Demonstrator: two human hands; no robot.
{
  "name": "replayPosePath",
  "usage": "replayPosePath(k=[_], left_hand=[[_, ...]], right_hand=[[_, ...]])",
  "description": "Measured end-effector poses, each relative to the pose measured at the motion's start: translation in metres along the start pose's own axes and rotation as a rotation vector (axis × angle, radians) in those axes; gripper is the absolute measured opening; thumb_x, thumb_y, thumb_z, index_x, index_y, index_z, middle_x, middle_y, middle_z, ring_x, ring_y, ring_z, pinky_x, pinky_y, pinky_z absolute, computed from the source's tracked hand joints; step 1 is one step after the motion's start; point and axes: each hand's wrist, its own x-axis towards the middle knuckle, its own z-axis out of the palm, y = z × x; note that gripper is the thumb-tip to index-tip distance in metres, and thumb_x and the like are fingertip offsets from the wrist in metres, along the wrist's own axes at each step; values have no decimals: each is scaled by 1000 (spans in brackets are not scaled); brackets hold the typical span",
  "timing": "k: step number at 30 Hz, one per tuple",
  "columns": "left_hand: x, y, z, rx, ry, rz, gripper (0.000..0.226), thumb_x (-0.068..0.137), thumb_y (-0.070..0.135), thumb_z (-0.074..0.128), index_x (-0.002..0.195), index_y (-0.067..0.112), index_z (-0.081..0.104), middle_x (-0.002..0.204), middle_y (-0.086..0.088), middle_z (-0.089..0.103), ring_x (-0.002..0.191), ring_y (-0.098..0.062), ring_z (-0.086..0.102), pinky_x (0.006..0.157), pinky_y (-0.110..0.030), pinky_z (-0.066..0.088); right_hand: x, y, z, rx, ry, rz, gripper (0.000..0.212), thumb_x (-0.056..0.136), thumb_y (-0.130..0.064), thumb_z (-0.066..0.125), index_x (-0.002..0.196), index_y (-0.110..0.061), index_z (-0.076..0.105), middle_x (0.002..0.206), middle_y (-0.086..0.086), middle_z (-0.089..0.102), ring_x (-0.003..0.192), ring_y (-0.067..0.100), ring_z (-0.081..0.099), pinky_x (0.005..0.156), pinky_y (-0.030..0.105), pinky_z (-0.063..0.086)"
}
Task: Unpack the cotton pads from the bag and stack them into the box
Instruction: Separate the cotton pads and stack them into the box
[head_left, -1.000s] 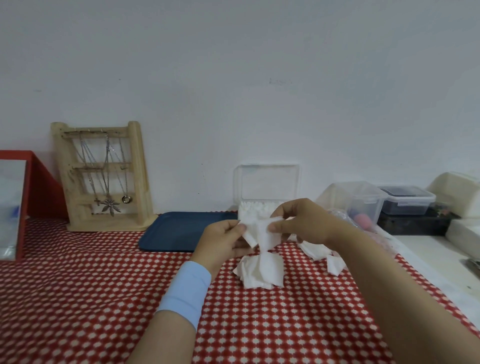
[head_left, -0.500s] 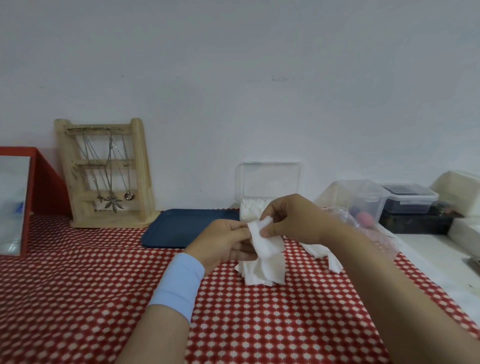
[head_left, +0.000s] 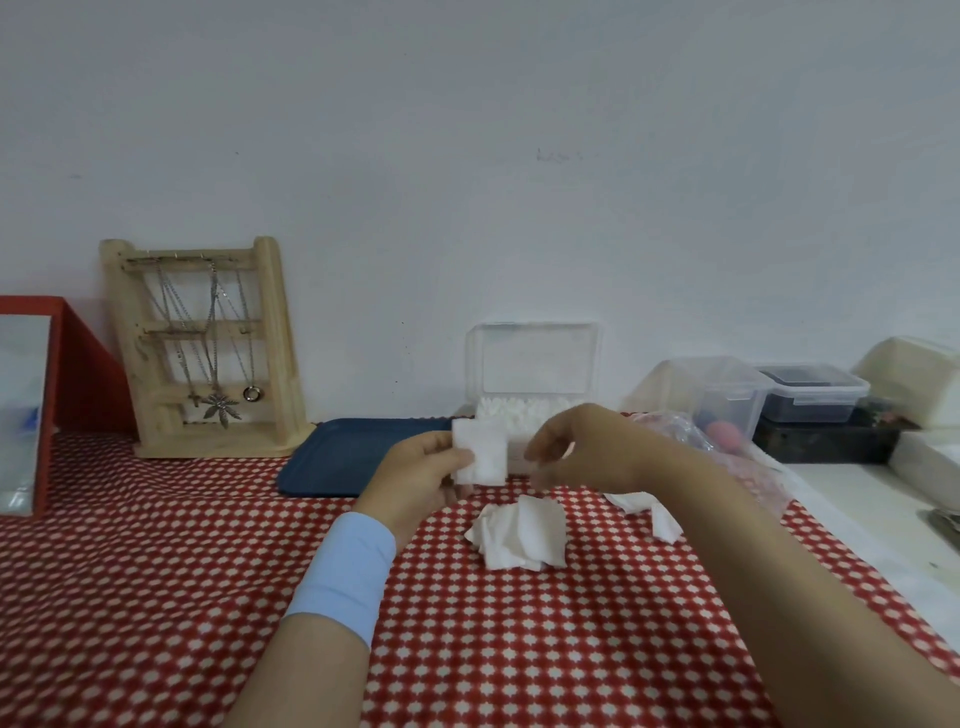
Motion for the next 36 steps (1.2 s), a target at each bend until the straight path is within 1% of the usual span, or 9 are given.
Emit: replayPosePath(k=[4, 7, 15, 18, 21, 25, 29, 34, 36], left_hand=[[5, -3, -4, -117, 111, -25, 14, 100, 10, 58, 98, 3, 70, 100, -14, 68, 84, -22, 62, 65, -29, 54], [3, -5, 0, -78, 124, -2, 15, 100, 13, 60, 99, 3, 72, 97, -12, 69, 79, -20, 60, 63, -28, 53], [-4, -6, 19, 74, 96, 68, 12, 96, 16, 68, 97, 8, 77, 101, -12, 77, 82, -23, 74, 63, -26, 59], [-9, -4, 27, 49, 16, 48, 15, 96, 16, 68, 104, 5, 76, 103, -13, 78, 90, -25, 77, 66, -27, 61], [-11, -5, 29, -19, -73, 7, 21, 98, 17, 65, 112, 4, 75, 104, -14, 78, 96, -26, 77, 76, -33, 63], [-12, -3, 26, -61, -123, -5, 24, 100, 18, 62, 116, 3, 73, 109, -14, 77, 101, -27, 76, 78, -33, 63], [-12, -1, 26, -114, -175, -37, 28, 103, 20, 56, 119, 2, 70, 109, -17, 77, 102, -29, 75, 80, -35, 64], [-13, 3, 19, -157, -227, -80, 34, 97, 27, 64, 121, 4, 69, 112, -16, 76, 104, -28, 74, 77, -31, 64], [-12, 3, 13, -47, -224, -46, 33, 91, 16, 71, 122, 4, 68, 112, -13, 77, 104, -25, 75, 79, -29, 63]], right_hand=[[-1, 6, 10, -138, -221, 87, 27, 79, -39, 83, 103, -29, 77, 93, -23, 68, 92, -1, 62, 89, 23, 46], [2, 8, 10, -130, -154, 83, 15, 77, -36, 85, 84, -34, 71, 87, -19, 68, 85, 1, 62, 78, 20, 46], [-9, 11, -24, 154, -12, 22, 5, 82, -20, 82, 86, -21, 80, 84, -7, 78, 83, 12, 72, 73, 25, 56], [-6, -1, -19, 288, 53, -42, 5, 86, -20, 79, 89, -16, 81, 86, -5, 78, 75, 7, 70, 66, 19, 53], [0, -10, -8, 231, 108, -74, 6, 86, -21, 79, 90, -17, 80, 85, -8, 77, 67, -1, 68, 58, 10, 48], [2, -11, -4, 111, 213, -74, 9, 82, -24, 82, 87, -26, 75, 88, -11, 74, 75, 2, 69, 66, 12, 51], [2, -14, 0, 140, 247, -83, 13, 80, -22, 84, 83, -28, 72, 82, -9, 73, 62, 9, 70, 61, 16, 54], [5, -14, 10, 97, 293, -83, 26, 80, -35, 83, 102, -35, 70, 92, -16, 66, 77, -2, 60, 69, 13, 44], [6, -12, 15, 94, 320, -71, 40, 82, -38, 81, 118, -36, 65, 102, -19, 65, 83, -5, 57, 71, 13, 42]])
